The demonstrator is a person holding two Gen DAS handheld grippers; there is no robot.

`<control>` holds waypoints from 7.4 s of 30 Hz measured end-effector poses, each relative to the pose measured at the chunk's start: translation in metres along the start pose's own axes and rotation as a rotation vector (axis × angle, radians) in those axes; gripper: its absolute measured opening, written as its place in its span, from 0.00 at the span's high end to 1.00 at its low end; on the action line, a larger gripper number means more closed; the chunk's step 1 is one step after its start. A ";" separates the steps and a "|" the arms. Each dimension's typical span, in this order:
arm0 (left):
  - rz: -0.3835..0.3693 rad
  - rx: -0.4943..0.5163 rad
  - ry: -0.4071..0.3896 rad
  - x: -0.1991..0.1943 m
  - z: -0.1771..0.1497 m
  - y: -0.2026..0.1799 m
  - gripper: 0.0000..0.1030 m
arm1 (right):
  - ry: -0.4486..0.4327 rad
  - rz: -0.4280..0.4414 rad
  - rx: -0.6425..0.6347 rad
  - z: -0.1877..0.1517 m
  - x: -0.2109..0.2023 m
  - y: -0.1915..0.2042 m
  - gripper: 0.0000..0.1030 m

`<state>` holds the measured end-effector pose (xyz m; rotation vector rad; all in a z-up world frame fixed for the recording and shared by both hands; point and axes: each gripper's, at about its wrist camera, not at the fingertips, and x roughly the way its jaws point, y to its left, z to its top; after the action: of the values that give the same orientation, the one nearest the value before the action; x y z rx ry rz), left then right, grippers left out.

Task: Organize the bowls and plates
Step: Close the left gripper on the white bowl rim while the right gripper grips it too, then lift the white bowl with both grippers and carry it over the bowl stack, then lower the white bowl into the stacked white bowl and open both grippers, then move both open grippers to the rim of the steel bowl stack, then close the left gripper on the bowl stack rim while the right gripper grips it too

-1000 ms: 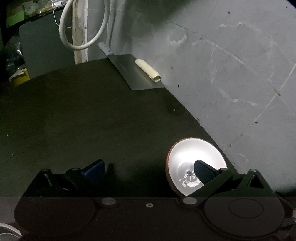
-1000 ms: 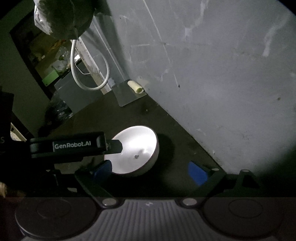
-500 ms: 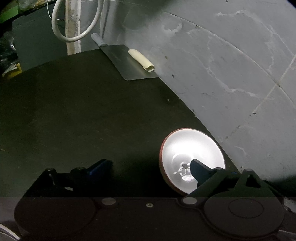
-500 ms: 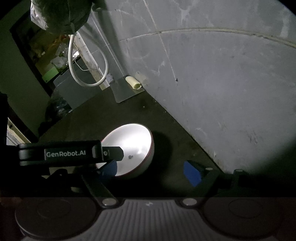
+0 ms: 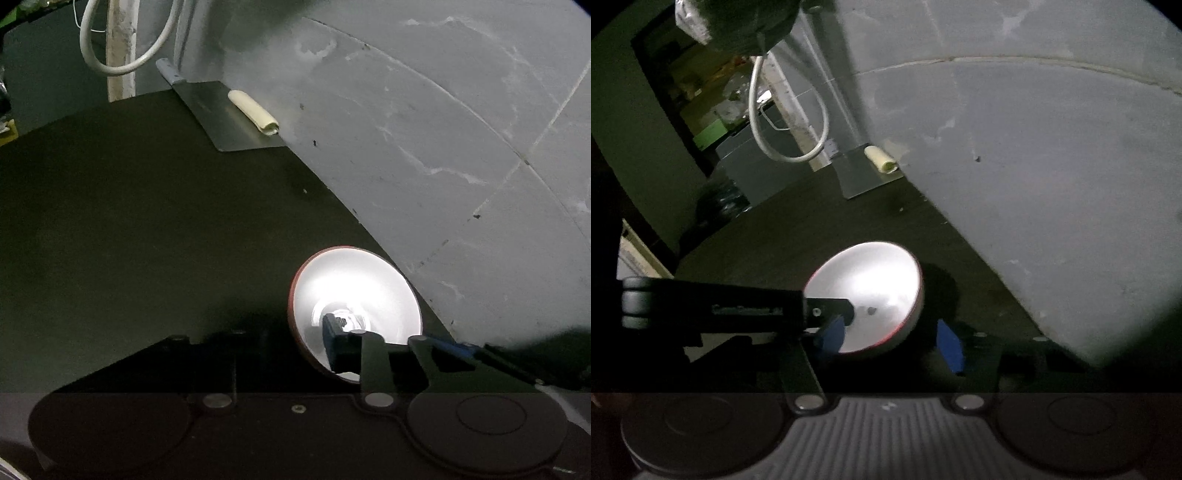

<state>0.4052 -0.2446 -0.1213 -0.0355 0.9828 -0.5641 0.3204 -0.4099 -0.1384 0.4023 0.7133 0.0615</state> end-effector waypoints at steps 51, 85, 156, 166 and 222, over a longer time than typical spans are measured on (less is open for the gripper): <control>0.084 -0.100 -0.235 -0.273 -0.194 0.010 0.82 | -0.041 0.192 -0.271 -0.124 -0.215 0.156 0.62; 0.341 -0.347 0.048 -0.234 -0.227 0.015 0.79 | 0.408 0.374 -0.577 -0.129 -0.159 0.173 0.62; 0.377 -0.126 -0.094 -0.302 -0.255 0.109 0.01 | 0.291 -0.085 -0.588 -0.158 -0.184 0.208 0.00; 0.400 -0.078 -0.078 -0.294 -0.264 0.098 0.01 | 0.306 -0.100 -0.642 -0.160 -0.170 0.214 0.00; 0.228 0.016 0.023 -0.240 -0.242 0.077 0.50 | 0.412 0.015 -0.423 -0.152 -0.144 0.173 0.36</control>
<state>0.1449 -0.0132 -0.0934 0.0962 0.9897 -0.3638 0.1265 -0.2266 -0.0869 -0.0157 1.0752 0.3109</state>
